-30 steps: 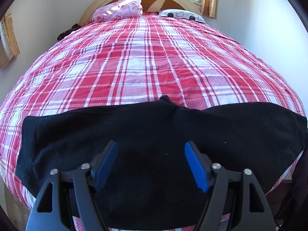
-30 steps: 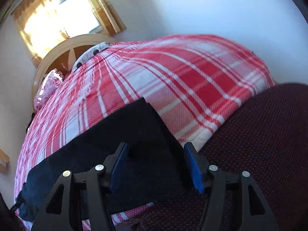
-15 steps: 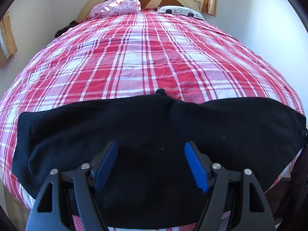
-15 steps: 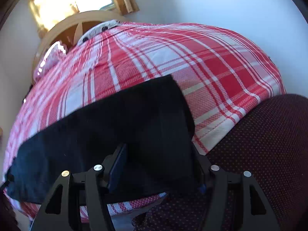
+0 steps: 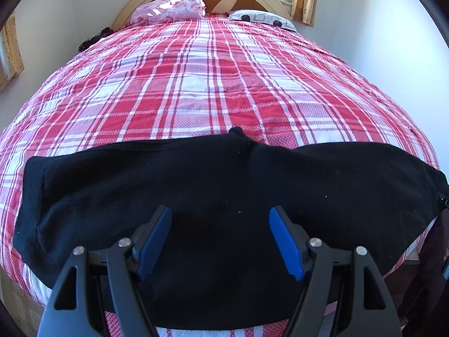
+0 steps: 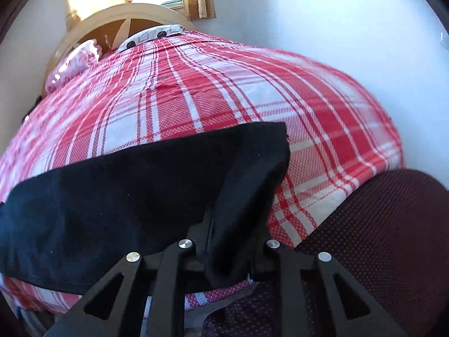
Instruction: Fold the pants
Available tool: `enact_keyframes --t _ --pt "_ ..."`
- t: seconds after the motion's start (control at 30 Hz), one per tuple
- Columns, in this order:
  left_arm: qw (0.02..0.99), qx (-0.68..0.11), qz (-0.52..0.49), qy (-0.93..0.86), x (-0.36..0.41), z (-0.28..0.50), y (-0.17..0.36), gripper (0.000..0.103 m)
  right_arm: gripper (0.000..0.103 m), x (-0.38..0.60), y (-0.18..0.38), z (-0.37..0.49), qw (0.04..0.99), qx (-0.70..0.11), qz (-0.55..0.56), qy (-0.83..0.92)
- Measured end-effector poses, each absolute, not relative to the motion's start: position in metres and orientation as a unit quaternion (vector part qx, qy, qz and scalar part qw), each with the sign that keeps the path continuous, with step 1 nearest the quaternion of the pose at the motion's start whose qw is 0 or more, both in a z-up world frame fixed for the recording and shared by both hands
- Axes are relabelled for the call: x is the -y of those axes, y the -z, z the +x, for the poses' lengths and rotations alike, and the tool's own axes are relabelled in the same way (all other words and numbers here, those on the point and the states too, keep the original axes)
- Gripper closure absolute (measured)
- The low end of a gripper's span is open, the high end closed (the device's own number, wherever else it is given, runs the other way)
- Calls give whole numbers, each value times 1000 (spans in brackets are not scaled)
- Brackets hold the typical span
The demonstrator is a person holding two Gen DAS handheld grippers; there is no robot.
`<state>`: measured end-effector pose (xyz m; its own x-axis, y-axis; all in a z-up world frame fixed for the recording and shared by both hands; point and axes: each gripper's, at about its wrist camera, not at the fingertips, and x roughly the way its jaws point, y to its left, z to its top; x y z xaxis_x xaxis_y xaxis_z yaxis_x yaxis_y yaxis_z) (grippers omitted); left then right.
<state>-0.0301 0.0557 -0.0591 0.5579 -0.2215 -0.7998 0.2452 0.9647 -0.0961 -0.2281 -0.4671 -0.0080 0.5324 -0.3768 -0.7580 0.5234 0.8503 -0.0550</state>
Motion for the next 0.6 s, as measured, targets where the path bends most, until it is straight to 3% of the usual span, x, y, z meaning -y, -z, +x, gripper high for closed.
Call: enact_keyframes --t 0.6 --pt "888 -438 34 137 -55 -33 64 26 84 411 -16 -223 885 -377 10 274"
